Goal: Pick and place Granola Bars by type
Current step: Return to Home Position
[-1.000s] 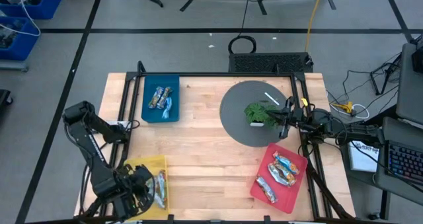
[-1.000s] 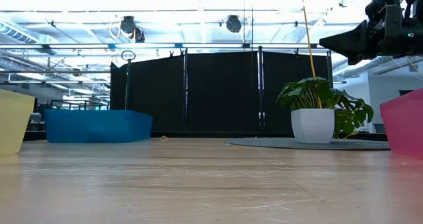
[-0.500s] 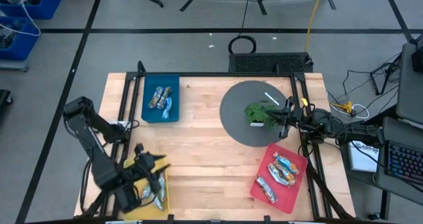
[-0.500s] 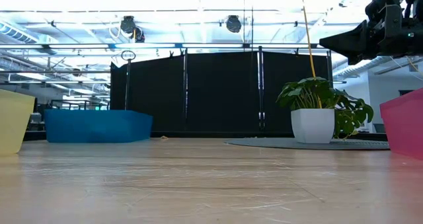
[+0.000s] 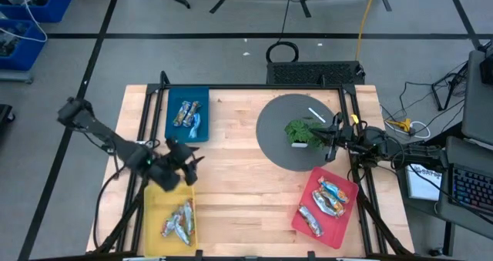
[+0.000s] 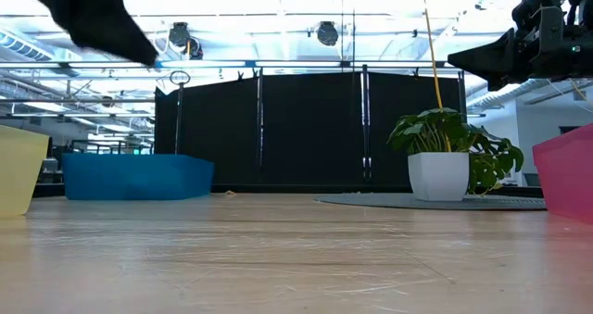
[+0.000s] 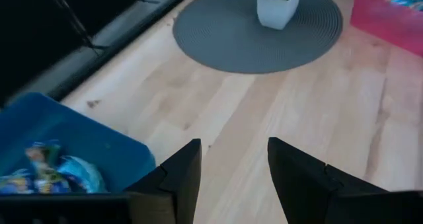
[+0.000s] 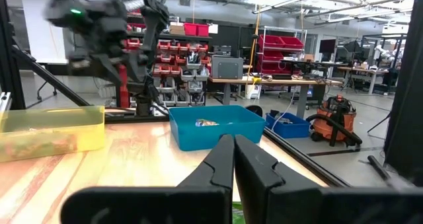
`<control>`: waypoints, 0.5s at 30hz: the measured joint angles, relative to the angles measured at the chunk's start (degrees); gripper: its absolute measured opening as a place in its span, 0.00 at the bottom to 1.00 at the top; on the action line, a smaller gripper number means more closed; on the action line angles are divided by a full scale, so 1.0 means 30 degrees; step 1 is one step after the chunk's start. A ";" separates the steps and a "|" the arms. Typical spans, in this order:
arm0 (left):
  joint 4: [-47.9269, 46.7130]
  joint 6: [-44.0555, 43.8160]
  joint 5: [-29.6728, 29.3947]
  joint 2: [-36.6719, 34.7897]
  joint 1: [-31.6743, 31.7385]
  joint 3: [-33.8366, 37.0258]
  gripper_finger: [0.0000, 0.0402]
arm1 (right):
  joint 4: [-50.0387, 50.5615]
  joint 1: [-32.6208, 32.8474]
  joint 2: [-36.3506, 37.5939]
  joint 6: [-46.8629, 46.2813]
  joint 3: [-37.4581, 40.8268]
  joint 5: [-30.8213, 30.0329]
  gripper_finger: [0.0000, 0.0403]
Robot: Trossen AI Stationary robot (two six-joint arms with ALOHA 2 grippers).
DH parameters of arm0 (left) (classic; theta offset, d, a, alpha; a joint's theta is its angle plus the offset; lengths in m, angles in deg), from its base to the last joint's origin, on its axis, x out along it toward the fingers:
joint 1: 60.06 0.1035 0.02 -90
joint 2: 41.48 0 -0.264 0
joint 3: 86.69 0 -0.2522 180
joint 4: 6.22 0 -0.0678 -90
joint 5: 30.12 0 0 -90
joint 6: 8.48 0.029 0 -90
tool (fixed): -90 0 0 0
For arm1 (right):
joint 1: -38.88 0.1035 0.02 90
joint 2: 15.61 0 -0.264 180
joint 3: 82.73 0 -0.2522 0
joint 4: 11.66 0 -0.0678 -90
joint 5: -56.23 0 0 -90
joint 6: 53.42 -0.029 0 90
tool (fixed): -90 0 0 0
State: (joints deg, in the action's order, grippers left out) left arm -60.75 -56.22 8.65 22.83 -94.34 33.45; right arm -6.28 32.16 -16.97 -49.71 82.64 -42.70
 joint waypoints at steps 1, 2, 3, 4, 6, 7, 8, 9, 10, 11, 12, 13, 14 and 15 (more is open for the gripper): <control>0.1477 0.1076 0.0516 -0.0842 0.0516 0.1111 0.45 | 0.0000 0.0002 0.0006 0.0001 0.0000 0.0001 0.02; 0.3052 0.2244 0.1037 -0.1690 0.1051 0.2084 0.45 | 0.0000 0.0006 0.0005 0.0006 0.0000 0.0001 0.02; 0.4757 0.3421 0.1562 -0.2477 0.1577 0.2995 0.45 | 0.0001 -0.0001 0.0006 0.0006 0.0000 0.0001 0.02; 0.6550 0.4694 0.2206 -0.3196 0.2061 0.3827 0.45 | 0.0000 -0.0001 0.0006 0.0003 0.0000 0.0001 0.02; 0.9355 0.7106 0.3341 -0.4508 0.2946 0.5404 0.45 | 0.0000 0.0000 0.0006 0.0006 0.0000 0.0001 0.02; 1.0524 0.8080 0.3746 -0.5002 0.3307 0.6079 0.45 | 0.0000 -0.0001 0.0000 0.0000 0.0000 -0.0004 0.02; 1.1717 0.8948 0.4090 -0.5446 0.3658 0.6669 0.45 | -0.0017 -0.0001 0.0001 0.0004 0.0000 0.0001 0.02; 1.2733 0.9741 0.4352 -0.5869 0.3945 0.7248 0.45 | -0.0018 0.0006 0.0002 -0.0001 0.0000 0.0001 0.02; 1.3675 1.0512 0.4752 -0.6193 0.4204 0.7757 0.45 | -0.0004 -0.0001 0.0006 0.0006 0.0000 0.0001 0.02; 1.4508 1.1321 0.5281 -0.6436 0.4439 0.8208 0.45 | 0.0003 0.0001 0.0003 0.0001 0.0000 0.0001 0.02; 1.5272 1.2126 0.5765 -0.6613 0.4656 0.8637 0.45 | -0.0017 0.0000 0.0000 -0.0001 0.0000 0.0001 0.02; 1.5963 1.2835 0.6145 -0.6764 0.4862 0.9054 0.45 | -0.0029 0.0000 0.0006 0.0000 0.0000 0.0001 0.02; 1.6455 1.3380 0.6445 -0.6919 0.5032 0.9376 0.45 | -0.0008 -0.0001 0.0006 0.0003 0.0000 0.0001 0.02; 1.6909 1.3725 0.6655 -0.7025 0.5224 0.9598 0.45 | 0.0000 0.0000 0.0006 0.0006 0.0000 0.0001 0.02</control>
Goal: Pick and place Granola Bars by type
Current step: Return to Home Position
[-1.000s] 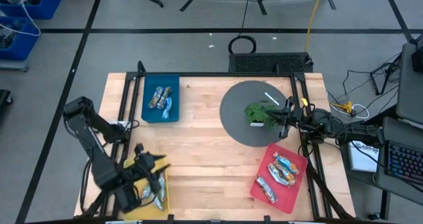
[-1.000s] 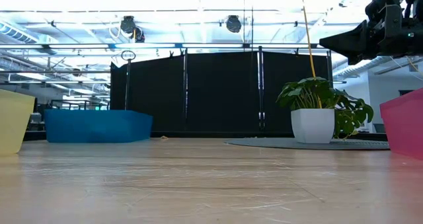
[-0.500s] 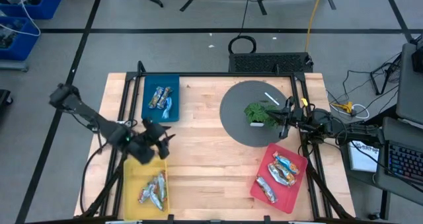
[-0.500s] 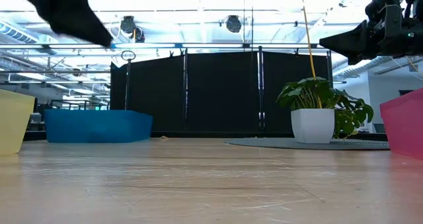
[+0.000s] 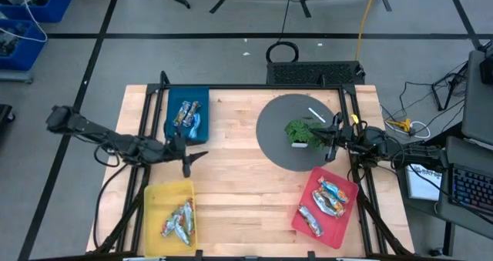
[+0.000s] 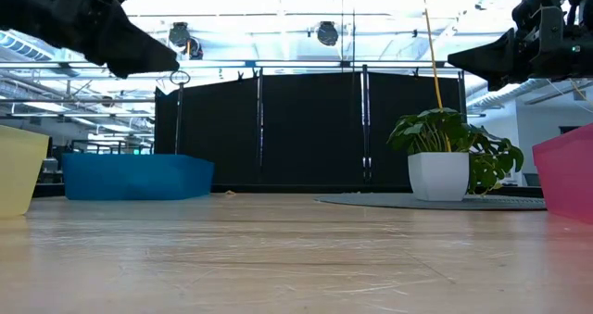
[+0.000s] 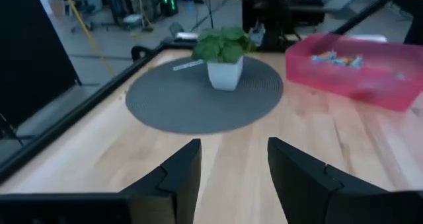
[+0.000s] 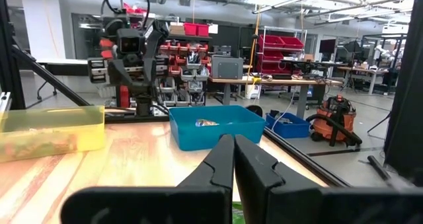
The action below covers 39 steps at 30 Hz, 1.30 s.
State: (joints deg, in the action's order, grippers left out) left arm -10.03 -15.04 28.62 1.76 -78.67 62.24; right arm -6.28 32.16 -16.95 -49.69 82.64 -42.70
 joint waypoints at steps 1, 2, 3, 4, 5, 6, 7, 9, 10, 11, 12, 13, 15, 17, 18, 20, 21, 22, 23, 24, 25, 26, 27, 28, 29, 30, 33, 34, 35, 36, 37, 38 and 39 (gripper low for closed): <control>0.0403 0.0210 0.0120 -0.0076 0.0152 0.0167 0.45 | -0.0007 0.0004 0.0000 0.0000 0.0000 0.0000 0.02; 0.0669 0.0440 0.0240 -0.0135 0.0304 0.0308 0.45 | -0.0007 -0.0001 0.0000 -0.0004 0.0000 -0.0003 0.02; 0.0761 0.0618 0.0375 -0.0191 0.0434 0.0415 0.45 | -0.0004 0.0003 0.0000 -0.0004 0.0000 0.0000 0.02; 0.0740 0.0787 0.0513 -0.0215 0.0549 0.0468 0.45 | -0.0008 0.0001 0.0000 0.0000 0.0000 0.0000 0.02; 0.0715 0.0941 0.0606 -0.0215 0.0675 0.0468 0.45 | -0.0036 -0.0001 0.0000 -0.0002 0.0000 0.0000 0.02; 0.0732 0.1114 0.0619 -0.0215 0.0776 0.0468 0.45 | -0.0042 0.0001 0.0000 -0.0007 0.0000 0.0000 0.02; 0.0760 0.1227 0.0641 -0.0222 0.0880 0.0468 0.45 | -0.0036 0.0005 0.0000 -0.0001 0.0000 0.0000 0.02; 0.0808 0.1295 0.0931 -0.0222 0.1186 0.0468 0.45 | -0.0036 -0.0001 0.0000 -0.0006 0.0000 0.0000 0.02; 0.0790 0.1295 0.1113 -0.0222 0.1342 0.0468 0.45 | -0.0030 -0.0001 0.0000 -0.0007 0.0000 0.0000 0.02; 0.0779 0.1295 0.1314 -0.0222 0.1522 0.0468 0.45 | -0.0017 0.0006 0.0000 -0.0007 0.0000 0.0000 0.02; 0.0778 0.1302 0.1569 -0.0222 0.1689 0.0468 0.45 | -0.0015 0.0002 0.0000 -0.0005 0.0000 0.0000 0.02; 0.0786 0.1371 0.1878 -0.0222 0.1904 0.0468 0.45 | -0.0015 0.0006 0.0000 -0.0003 0.0000 0.0000 0.02; 0.0800 0.1576 0.2409 -0.0222 0.2395 0.0468 0.45 | -0.0015 -0.0001 0.0000 -0.0007 0.0000 0.0000 0.02; 0.1007 0.1619 0.2991 -0.0215 0.2963 0.0472 0.45 | -0.0015 -0.0001 0.0000 -0.0001 0.0000 0.0000 0.02; 0.1309 0.1668 0.3282 -0.0215 0.3259 0.0515 0.45 | -0.0015 0.0006 0.0000 0.0000 0.0000 0.0000 0.02; 0.2420 0.1814 0.4115 -0.0215 0.3853 0.0905 0.45 | -0.0007 0.0006 0.0000 0.0000 0.0000 -0.0004 0.02; 0.3098 0.1884 0.4437 -0.0215 0.4146 0.1227 0.45 | -0.0007 -0.0001 0.0000 -0.0007 0.0000 0.0000 0.02; 0.3921 0.1904 0.4642 -0.0215 0.4415 0.1685 0.45 | -0.0007 0.0001 0.0000 -0.0002 0.0000 0.0000 0.02; 0.4746 0.1875 0.4859 -0.0209 0.4666 0.2157 0.45 | -0.0007 -0.0001 0.0000 0.0000 0.0000 0.0000 0.02; 0.5501 0.1742 0.4939 -0.0208 0.4888 0.2631 0.45 | -0.0007 -0.0001 0.0000 -0.0007 0.0000 0.0000 0.02; 0.6091 0.1586 0.5066 -0.0215 0.5071 0.3104 0.45 | -0.0007 0.0000 0.0000 -0.0006 0.0000 0.0000 0.02; 0.6551 0.1447 0.5215 -0.0215 0.5240 0.3554 0.45 | -0.0007 -0.0001 0.0000 -0.0006 0.0000 0.0000 0.02; 0.6912 0.1228 0.5361 -0.0215 0.5361 0.4004 0.45 | -0.0007 0.0002 0.0000 -0.0005 0.0000 0.0000 0.02; 0.7207 0.1040 0.5427 -0.0208 0.5446 0.4423 0.45 | -0.0006 0.0000 0.0000 -0.0006 0.0000 0.0000 0.02; 0.7557 0.0784 0.5447 -0.0201 0.5500 0.4776 0.45 | -0.0007 -0.0001 0.0000 0.0000 0.0000 0.0000 0.02; 0.8042 0.0581 0.5461 -0.0200 0.5563 0.5164 0.45 | -0.0007 -0.0001 0.0000 -0.0004 0.0000 0.0000 0.02; 0.8277 0.0511 0.5474 -0.0200 0.5579 0.5575 0.45 | -0.0005 0.0005 -0.0006 -0.0007 0.0000 0.0000 0.02; 0.8255 0.0542 0.5474 -0.0200 0.5575 0.5582 0.45 | 0.0000 0.0006 0.0000 -0.0007 0.0000 0.0000 0.02; 0.8282 0.0611 0.5477 -0.0200 0.5576 0.5582 0.45 | 0.0000 0.0003 0.0000 -0.0004 0.0000 0.0000 0.02; 0.8286 0.0659 0.5477 -0.0200 0.5571 0.5582 0.45 | 0.0000 -0.0001 0.0000 0.0000 0.0000 0.0000 0.02; 0.8270 0.0654 0.5477 -0.0200 0.5571 0.5582 0.45 | 0.0000 0.0001 0.0000 -0.0007 0.0000 0.0000 0.02; 0.8298 0.0654 0.5485 -0.0200 0.5571 0.5582 0.45 | 0.0000 0.0001 0.0000 -0.0002 0.0000 -0.0004 0.02; 0.8347 0.0668 0.5629 -0.0200 0.5571 0.5582 0.45 | 0.0000 0.0002 0.0000 -0.0007 0.0000 -0.0004 0.02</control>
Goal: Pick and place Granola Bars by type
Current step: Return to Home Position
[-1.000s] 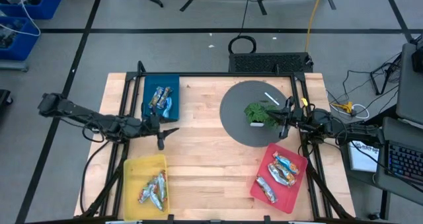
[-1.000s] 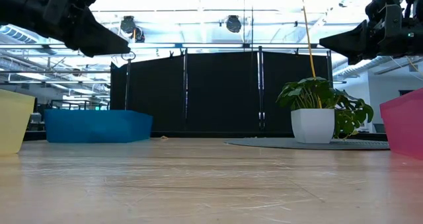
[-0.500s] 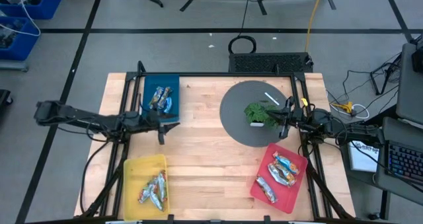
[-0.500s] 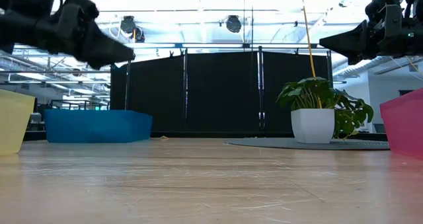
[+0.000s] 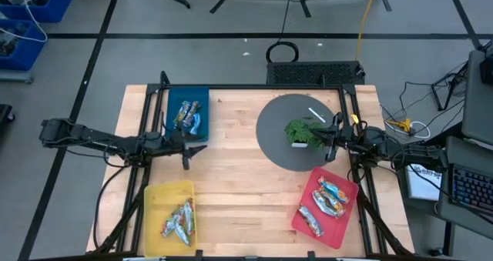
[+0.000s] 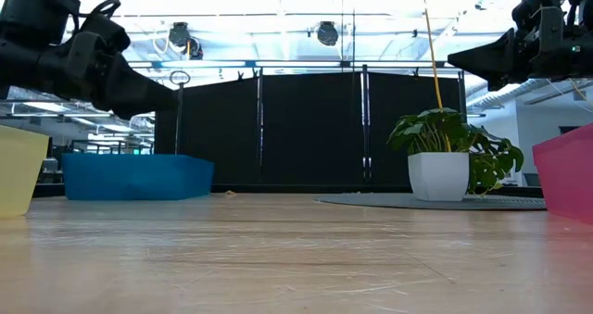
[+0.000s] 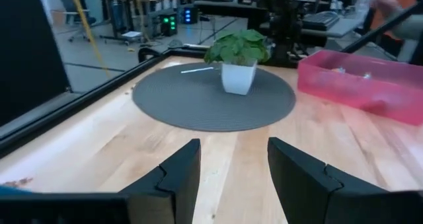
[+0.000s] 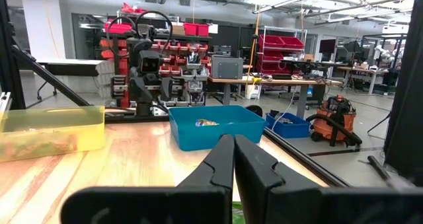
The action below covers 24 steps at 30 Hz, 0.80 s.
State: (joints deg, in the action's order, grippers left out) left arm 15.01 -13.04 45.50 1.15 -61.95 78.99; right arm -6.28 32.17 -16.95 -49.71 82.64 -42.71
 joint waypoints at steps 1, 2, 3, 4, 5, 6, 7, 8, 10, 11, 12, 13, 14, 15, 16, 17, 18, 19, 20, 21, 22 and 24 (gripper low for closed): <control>0.0031 0.0085 0.0257 0.0000 0.0000 0.0000 0.45 | 0.0000 0.0003 0.0000 0.0004 0.0000 0.0004 0.02; 0.0019 0.0182 0.0438 0.0000 0.0000 0.0000 0.45 | 0.0000 -0.0003 0.0000 0.0002 0.0000 0.0004 0.02; 0.0010 0.0255 0.0602 0.0000 0.0000 0.0000 0.45 | 0.0000 0.0003 0.0000 0.0001 0.0000 0.0004 0.02; 0.0017 0.0280 0.0843 0.0000 0.0000 0.0000 0.45 | 0.0000 -0.0003 0.0000 0.0000 0.0000 0.0004 0.02; 0.0017 0.0301 0.1034 0.0000 0.0000 0.0000 0.45 | 0.0000 -0.0003 0.0000 0.0000 0.0000 0.0004 0.02; 0.0010 0.0353 0.1236 0.0000 0.0000 0.0000 0.45 | 0.0000 -0.0003 0.0000 0.0000 0.0000 0.0004 0.02; 0.0010 0.0404 0.1388 0.0000 0.0000 0.0000 0.45 | -0.0005 -0.0001 0.0000 0.0005 0.0000 0.0004 0.02; 0.0010 0.0434 0.1470 0.0000 0.0000 0.0000 0.45 | -0.0020 -0.0003 0.0000 -0.0009 0.0000 0.0004 0.02; 0.0010 0.0482 0.1480 0.0000 0.0000 0.0000 0.45 | -0.0138 0.0002 0.0000 -0.0659 0.0000 0.0029 0.02; 0.0002 0.0576 0.1480 0.0000 0.0000 0.0000 0.45 | -0.0135 0.0000 0.0000 -0.1180 0.0000 0.0032 0.02; 0.0010 0.0711 0.1480 0.0000 0.0000 0.0000 0.45 | -0.0070 -0.0002 -0.0008 -0.1544 0.0000 0.0012 0.02; 0.0007 0.0888 0.1472 0.0000 0.0000 0.0000 0.45 | 0.0101 -0.0003 -0.0022 -0.1915 0.0000 0.0004 0.02; 0.0002 0.1060 0.1431 0.0000 0.0000 0.0000 0.45 | 0.0241 0.0000 -0.0074 -0.2311 0.0000 0.0012 0.02; 0.0006 0.1234 0.1411 0.0000 0.0000 0.0000 0.45 | 0.0533 0.0002 -0.0123 -0.2682 0.0000 0.0012 0.02; 0.0021 0.1417 0.1386 0.0000 0.0000 0.0000 0.45 | 0.0840 -0.0003 -0.0187 -0.2985 0.0000 0.0019 0.02; 0.0054 0.1509 0.1371 0.0000 0.0000 0.0000 0.45 | 0.1232 0.0008 -0.0217 -0.3204 0.0000 0.0069 0.02; 0.0092 0.1509 0.1364 0.0000 0.0000 0.0000 0.45 | 0.1559 0.0022 -0.0272 -0.3322 0.0000 0.0232 0.02; 0.0133 0.1502 0.1364 0.0000 0.0000 -0.0007 0.45 | 0.1737 0.0026 -0.0349 -0.3367 0.0000 0.0609 0.02; 0.0168 0.1494 0.1364 0.0000 0.0000 0.0000 0.45 | 0.1878 0.0026 -0.0414 -0.3422 0.0000 0.1075 0.02; 0.0195 0.1494 0.1364 0.0000 0.0000 -0.0001 0.45 | 0.1941 0.0029 -0.0498 -0.3542 0.0000 0.1563 0.02; 0.0199 0.1494 0.1364 0.0000 0.0000 -0.0007 0.45 | 0.1970 0.0048 -0.0603 -0.3674 0.0000 0.2084 0.02; 0.0174 0.1494 0.1361 0.0000 0.0000 -0.0007 0.45 | 0.2061 0.0048 -0.0714 -0.3947 0.0000 0.3197 0.02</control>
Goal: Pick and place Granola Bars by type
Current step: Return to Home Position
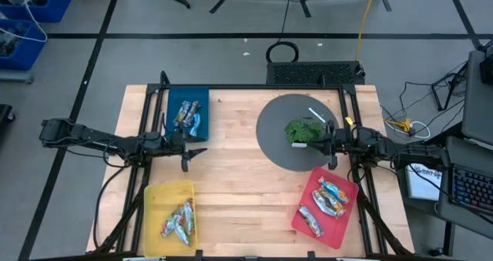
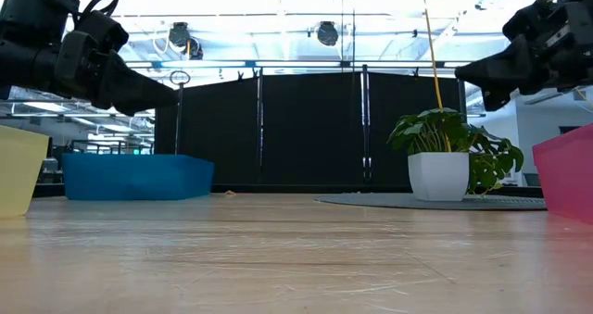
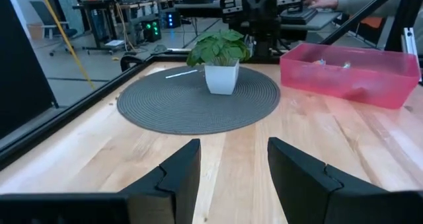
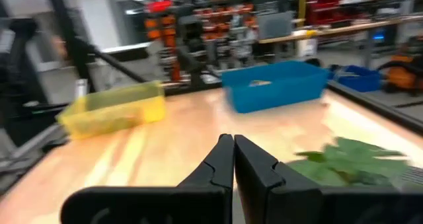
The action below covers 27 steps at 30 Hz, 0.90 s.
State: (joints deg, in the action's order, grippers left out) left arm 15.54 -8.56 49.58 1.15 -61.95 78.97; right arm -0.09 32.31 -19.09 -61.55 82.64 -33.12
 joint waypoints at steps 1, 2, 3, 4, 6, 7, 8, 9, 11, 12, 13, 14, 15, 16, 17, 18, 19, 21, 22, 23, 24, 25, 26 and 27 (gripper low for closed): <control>-0.0012 -0.0002 -0.0005 0.0000 0.0000 0.0000 0.45 | -0.0035 0.0035 -0.0008 -0.0073 0.0000 0.0416 0.02; -0.0021 -0.0007 -0.0005 0.0000 0.0000 0.0000 0.45 | -0.0057 0.0132 -0.0015 -0.0128 0.0000 0.0675 0.02; -0.0055 -0.0007 -0.0005 0.0000 0.0000 0.0000 0.45 | -0.0055 0.0305 -0.0015 -0.0140 0.0000 0.0739 0.02; -0.0069 -0.0007 -0.0012 0.0000 0.0000 0.0000 0.45 | -0.0050 0.0506 -0.0015 -0.0117 0.0000 0.0755 0.02; -0.0066 0.0036 -0.0012 0.0000 0.0000 0.0000 0.45 | -0.0050 0.0931 -0.0015 0.0148 0.0000 0.0735 0.02; -0.0063 0.0121 -0.0012 0.0000 0.0000 0.0000 0.45 | -0.0056 0.1123 -0.0015 0.0340 0.0000 0.0716 0.02; -0.0063 0.0209 -0.0014 0.0000 0.0000 0.0000 0.45 | -0.0085 0.1292 -0.0015 0.0500 0.0000 0.0608 0.02; -0.0063 0.0328 -0.0019 0.0000 0.0000 0.0000 0.45 | -0.0114 0.1444 -0.0015 0.0593 0.0000 0.0313 0.02; -0.0063 0.0379 -0.0019 0.0000 0.0000 0.0000 0.45 | -0.0328 0.1662 -0.0015 0.0687 0.0000 -0.0543 0.02; -0.0063 0.0372 -0.0020 0.0000 0.0000 0.0000 0.45 | -0.0417 0.1737 -0.0015 0.0750 0.0000 -0.0951 0.02; -0.0063 0.0372 -0.0020 0.0000 0.0000 0.0000 0.45 | -0.0444 0.1798 -0.0015 0.0826 0.0000 -0.1270 0.02; -0.0077 0.0365 -0.0027 0.0000 0.0000 0.0000 0.45 | -0.0397 0.1840 -0.0015 0.0923 0.0000 -0.1516 0.02; -0.0126 0.0364 -0.0027 0.0000 0.0000 0.0000 0.45 | -0.0396 0.1858 -0.0015 0.0958 0.0000 -0.1681 0.02; -0.0249 0.0364 -0.0036 -0.0005 0.0000 -0.0007 0.45 | -0.0415 0.1858 -0.0015 0.0978 0.0000 -0.1720 0.02; -0.0395 0.0364 -0.0041 -0.0004 0.0000 -0.0007 0.45 | -0.0429 0.1858 -0.0015 0.0978 0.0000 -0.1706 0.02; -0.0517 0.0376 -0.0063 0.0000 0.0000 -0.0007 0.45 | -0.0422 0.1858 -0.0015 0.0965 0.0000 -0.1706 0.02; -0.0604 0.0385 -0.0085 0.0000 0.0000 -0.0007 0.45 | -0.0422 0.1858 -0.0015 0.0960 0.0000 -0.1706 0.02; -0.0859 0.0343 -0.0092 0.0000 0.0000 -0.0015 0.45 | -0.0418 0.1858 -0.0015 0.0952 0.0000 -0.1699 0.02; -0.0984 0.0309 -0.0086 0.0000 0.0000 -0.0015 0.45 | -0.0415 0.1858 -0.0015 0.0952 0.0000 -0.1705 0.02; -0.1052 0.0298 -0.0091 0.0000 0.0000 -0.0015 0.45 | -0.0421 0.1858 -0.0015 0.0952 0.0000 -0.1705 0.02; -0.1061 0.0357 -0.0092 0.0000 0.0000 -0.0015 0.45 | -0.0422 0.1858 -0.0015 0.0948 0.0000 -0.1699 0.02; -0.1059 0.0447 -0.0092 0.0000 0.0000 -0.0015 0.45 | -0.0419 0.1858 -0.0015 0.0948 0.0000 -0.1699 0.02; -0.1061 0.0495 -0.0092 0.0000 0.0000 -0.0015 0.45 | -0.0415 0.1858 -0.0015 0.0952 0.0000 -0.1699 0.02; -0.1050 0.0481 -0.0092 0.0000 0.0000 -0.0015 0.45 | -0.0427 0.1858 -0.0015 0.0945 0.0000 -0.1699 0.02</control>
State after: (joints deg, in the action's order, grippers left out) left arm 12.39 -7.11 49.31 1.15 -61.95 78.92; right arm -1.37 37.89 -19.14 -58.72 82.64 -38.22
